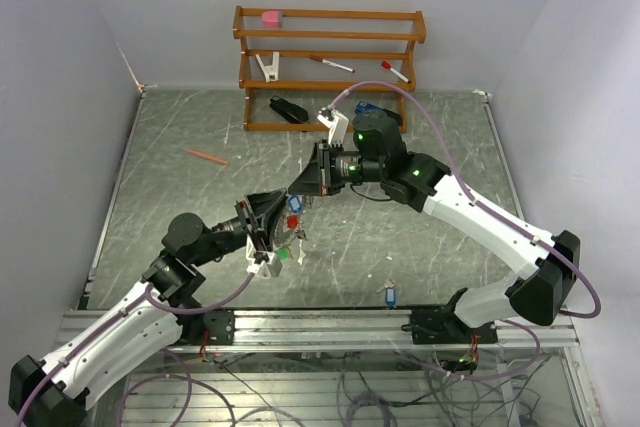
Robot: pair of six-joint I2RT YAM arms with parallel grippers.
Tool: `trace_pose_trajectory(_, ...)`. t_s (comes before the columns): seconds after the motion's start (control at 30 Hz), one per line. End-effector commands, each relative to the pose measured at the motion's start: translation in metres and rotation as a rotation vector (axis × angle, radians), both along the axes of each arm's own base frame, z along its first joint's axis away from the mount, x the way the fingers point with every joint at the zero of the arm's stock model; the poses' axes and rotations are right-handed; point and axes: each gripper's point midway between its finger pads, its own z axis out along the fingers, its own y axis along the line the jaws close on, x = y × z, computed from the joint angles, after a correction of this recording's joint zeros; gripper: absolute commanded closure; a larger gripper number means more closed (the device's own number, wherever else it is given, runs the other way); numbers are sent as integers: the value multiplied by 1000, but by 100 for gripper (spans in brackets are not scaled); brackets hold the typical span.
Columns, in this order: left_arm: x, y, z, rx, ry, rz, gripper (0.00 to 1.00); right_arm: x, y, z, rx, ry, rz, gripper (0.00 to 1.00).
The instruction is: Put the keys on the keyring
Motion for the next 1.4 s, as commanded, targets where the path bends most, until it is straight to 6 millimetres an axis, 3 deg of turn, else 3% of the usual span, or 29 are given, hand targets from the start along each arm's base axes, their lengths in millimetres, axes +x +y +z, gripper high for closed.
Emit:
trace_pose_trajectory(0.0, 4, 7, -10, -33, 142, 46, 64, -1, 0, 50, 126, -87, 17, 100)
trace_pose_trajectory(0.53, 14, 21, 4, -238, 343, 144, 60, -1, -3, 50, 130, -88, 20, 100)
trace_pose_trajectory(0.67, 13, 21, 9, -253, 356, 138, 67, -1, -3, 49, 126, -88, 21, 100)
trace_pose_trajectory(0.93, -4, 10, 19, -296, 455, 33, 69, -3, -5, 50, 127, -92, 22, 100)
trace_pose_trajectory(1.37, -24, -5, 6, -170, 523, -79, 74, -7, -7, 50, 121, -93, 41, 100)
